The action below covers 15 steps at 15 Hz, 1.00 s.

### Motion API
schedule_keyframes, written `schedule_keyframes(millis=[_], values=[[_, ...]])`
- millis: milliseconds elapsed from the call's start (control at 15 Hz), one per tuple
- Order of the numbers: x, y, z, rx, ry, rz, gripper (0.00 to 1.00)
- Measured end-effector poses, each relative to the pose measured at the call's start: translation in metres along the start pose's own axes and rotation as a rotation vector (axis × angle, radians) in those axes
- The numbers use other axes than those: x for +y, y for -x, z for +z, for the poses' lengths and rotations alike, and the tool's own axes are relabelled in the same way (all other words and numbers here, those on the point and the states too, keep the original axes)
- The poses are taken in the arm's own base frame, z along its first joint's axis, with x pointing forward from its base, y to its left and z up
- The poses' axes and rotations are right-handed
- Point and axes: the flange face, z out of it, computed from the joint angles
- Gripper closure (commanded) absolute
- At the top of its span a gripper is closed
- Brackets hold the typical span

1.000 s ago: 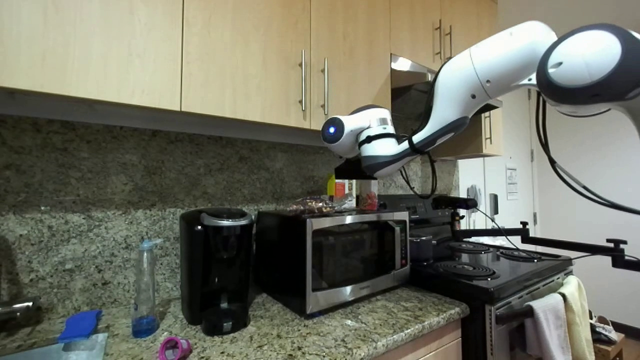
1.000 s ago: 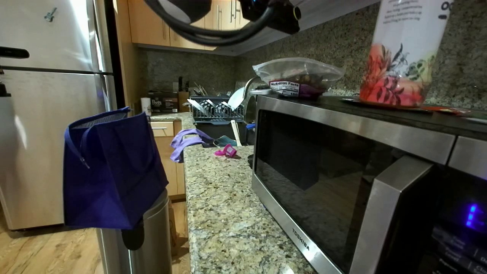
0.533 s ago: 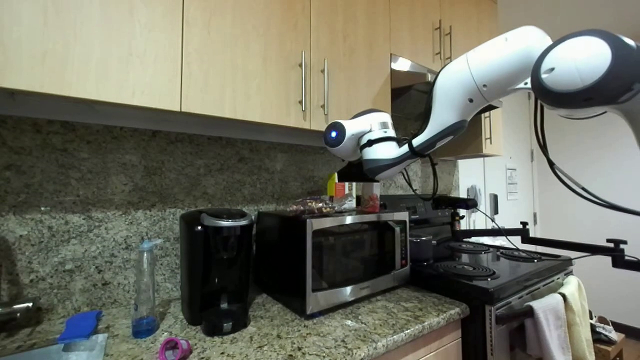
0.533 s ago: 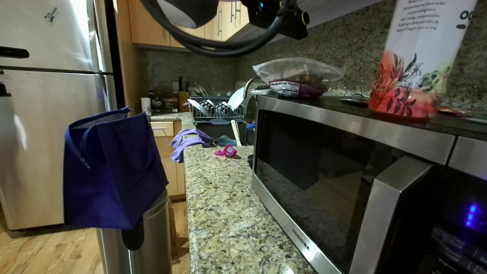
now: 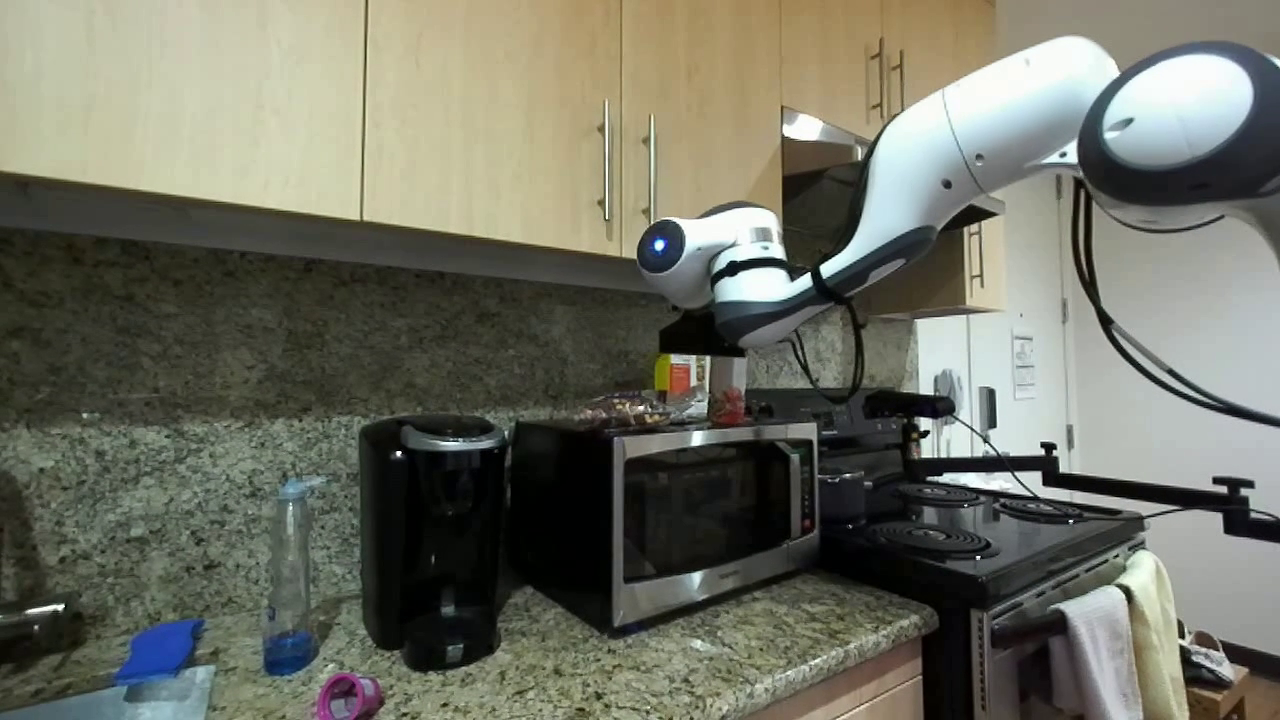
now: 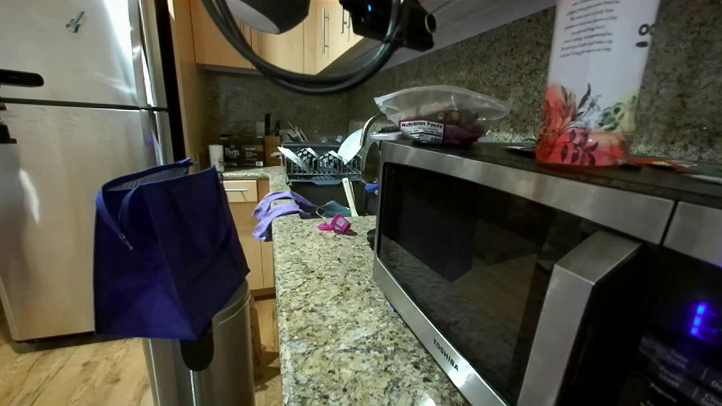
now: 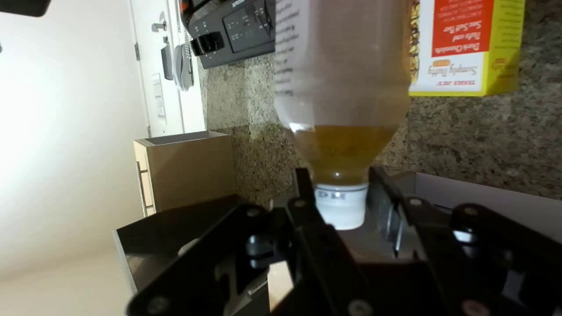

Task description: Place the white bottle on top of the microwave

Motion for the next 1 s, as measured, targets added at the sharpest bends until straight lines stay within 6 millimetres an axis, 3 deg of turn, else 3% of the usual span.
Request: schedule_keyframes(millis=[267, 333, 400, 800, 1000], values=[[-0.012, 0.004, -0.028, -0.015, -0.046, 0.001, 0.89], [-0.013, 0.004, -0.031, -0.017, -0.051, 0.001, 0.39], [-0.013, 0.003, -0.031, -0.019, -0.051, 0.002, 0.38], [-0.01, -0.009, -0.033, -0.045, -0.044, 0.035, 0.02], [-0.008, -0.025, -0.037, -0.07, -0.042, 0.081, 0.0]])
